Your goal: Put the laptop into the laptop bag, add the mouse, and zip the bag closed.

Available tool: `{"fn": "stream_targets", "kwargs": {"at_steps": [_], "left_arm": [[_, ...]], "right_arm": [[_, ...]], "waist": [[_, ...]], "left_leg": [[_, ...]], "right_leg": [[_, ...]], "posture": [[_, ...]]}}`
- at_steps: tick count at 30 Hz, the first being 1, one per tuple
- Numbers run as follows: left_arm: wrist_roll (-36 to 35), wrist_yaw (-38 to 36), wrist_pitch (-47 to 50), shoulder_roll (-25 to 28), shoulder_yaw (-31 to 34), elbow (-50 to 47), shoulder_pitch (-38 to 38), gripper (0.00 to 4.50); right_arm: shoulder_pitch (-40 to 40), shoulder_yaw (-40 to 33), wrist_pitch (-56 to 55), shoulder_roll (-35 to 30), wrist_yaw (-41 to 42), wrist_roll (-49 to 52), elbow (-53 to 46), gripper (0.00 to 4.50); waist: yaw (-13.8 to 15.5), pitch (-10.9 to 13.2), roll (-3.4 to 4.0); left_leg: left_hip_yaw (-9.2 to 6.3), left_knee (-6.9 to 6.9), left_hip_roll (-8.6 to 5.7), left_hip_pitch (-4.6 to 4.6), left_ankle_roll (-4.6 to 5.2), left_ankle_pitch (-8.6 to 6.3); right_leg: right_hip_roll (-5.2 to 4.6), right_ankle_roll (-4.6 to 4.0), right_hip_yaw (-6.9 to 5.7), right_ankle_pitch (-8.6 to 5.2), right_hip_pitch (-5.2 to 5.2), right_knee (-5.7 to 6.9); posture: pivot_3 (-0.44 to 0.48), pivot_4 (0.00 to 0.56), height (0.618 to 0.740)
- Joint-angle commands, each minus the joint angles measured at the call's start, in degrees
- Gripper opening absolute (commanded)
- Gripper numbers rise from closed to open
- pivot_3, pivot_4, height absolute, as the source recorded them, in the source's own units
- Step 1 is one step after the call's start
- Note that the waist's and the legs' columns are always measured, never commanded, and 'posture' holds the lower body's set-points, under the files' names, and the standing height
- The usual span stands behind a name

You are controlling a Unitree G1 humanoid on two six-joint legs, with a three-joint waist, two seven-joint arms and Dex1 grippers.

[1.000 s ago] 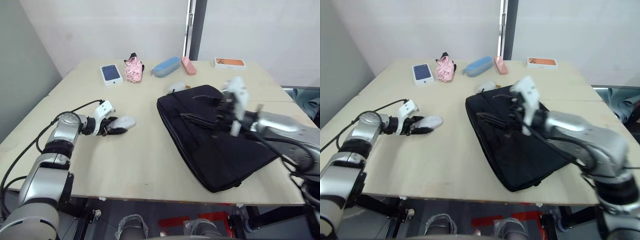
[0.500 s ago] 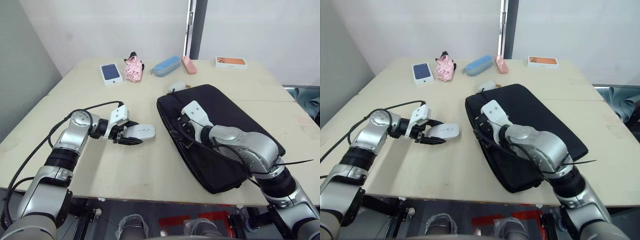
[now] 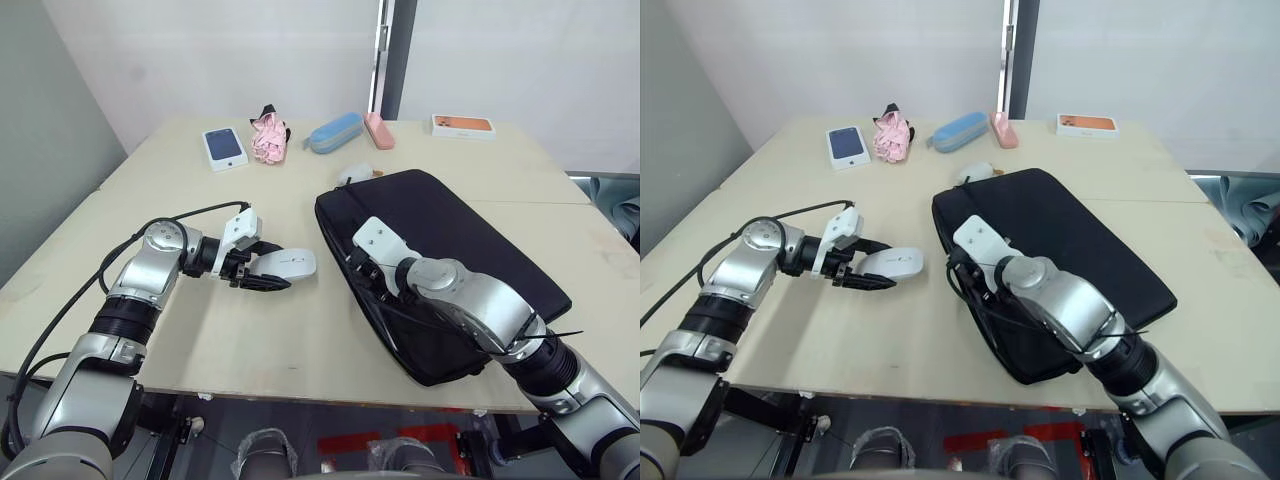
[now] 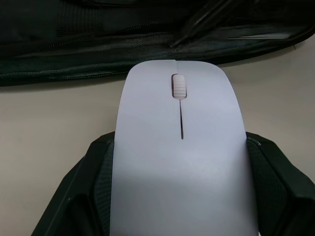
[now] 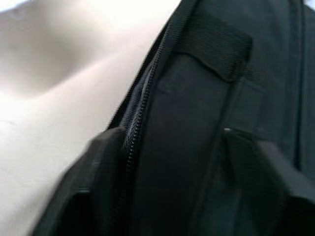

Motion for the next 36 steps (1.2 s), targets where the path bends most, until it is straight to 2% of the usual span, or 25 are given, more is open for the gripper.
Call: {"fn": "stream_targets", "kwargs": {"at_steps": [1, 5, 7, 15, 25, 29, 33, 36], "left_arm": [[-1.6, 0.1, 0.7, 0.9, 1.2, -2.8, 0.2, 2.87], [-1.8, 1.0, 1.1, 0.1, 0.6, -3.3, -0.2, 2.87], [-1.9, 1.4, 1.4, -0.5, 0.3, -3.7, -0.4, 2.87], [-0.6, 2.4, 0.7, -3.0, -1.8, -3.2, -1.4, 2.87], [0.6, 7.6, 1.3, -8.3, -3.2, -2.4, -3.5, 2.87], [1.7, 11.2, 0.5, -11.2, -3.3, -1.3, -4.6, 2.87], [5.4, 18.9, -3.2, -18.1, -4.8, 5.7, -8.5, 2.87], [7.2, 21.2, -5.4, -21.1, -5.7, 10.1, -10.5, 2.87]], "right_arm": [[0.3, -0.8, 0.0, -0.1, 2.4, -1.5, -0.6, 1.99], [0.5, -2.3, 0.8, 0.5, 3.9, -2.2, -1.6, 0.61], [0.8, -5.2, 1.6, 2.4, 3.8, -1.5, -1.7, 0.01], [-3.5, -22.6, 10.4, 11.6, 7.0, 7.5, -5.7, 0.01], [-15.1, -36.6, 16.3, 9.1, 11.5, 14.5, -5.3, 0.01], [-17.3, -38.9, 17.2, 8.5, 12.4, 16.4, -4.8, 0.01], [-17.8, -38.9, 16.5, 7.5, 12.3, 16.5, -3.3, 0.01], [-17.9, -38.7, 16.2, 7.6, 12.0, 16.9, -3.1, 0.01]], "waist": [[0.0, 0.0, 0.0], [0.1, 0.0, 0.0], [0.1, 0.0, 0.0], [-0.2, 0.0, 0.0], [-0.1, 0.0, 0.02], [0.0, 0.0, 0.03], [0.4, 0.0, 0.03], [0.5, 0.0, 0.02]], "left_leg": [[0.0, 0.0, 0.0, 0.0, 0.0, 0.0], [0.0, 0.02, 0.0, 0.0, 0.0, 0.01], [0.0, 0.03, 0.0, 0.0, 0.01, 0.01], [-0.01, 0.09, 0.01, -0.02, 0.02, 0.02], [0.0, 0.03, 0.04, -0.04, 0.02, 0.03], [-0.01, 0.04, 0.07, -0.04, 0.02, 0.03], [-0.02, 0.06, 0.06, -0.05, 0.04, 0.04], [-0.01, 0.12, 0.02, -0.09, 0.08, 0.05]], "right_leg": [[0.0, 0.0, -0.01, 0.0, 0.0, 0.01], [0.0, 0.0, -0.01, 0.0, 0.0, 0.01], [0.0, 0.0, -0.01, 0.01, 0.0, 0.02], [0.01, -0.03, 0.01, 0.0, -0.04, 0.11], [0.07, 0.13, -0.01, 0.11, -0.06, 0.07], [0.09, 0.13, -0.02, 0.11, -0.07, 0.09], [0.09, 0.13, -0.03, 0.12, -0.04, 0.08], [0.06, 0.12, 0.01, 0.13, -0.04, 0.07]], "posture": [[0.0, 0.15, 0.74], [0.0, 0.15, 0.74], [0.0, 0.15, 0.74], [0.0, 0.15, 0.74], [0.0, 0.15, 0.74], [0.0, 0.15, 0.74], [0.0, 0.15, 0.74], [0.0, 0.15, 0.74]]}}
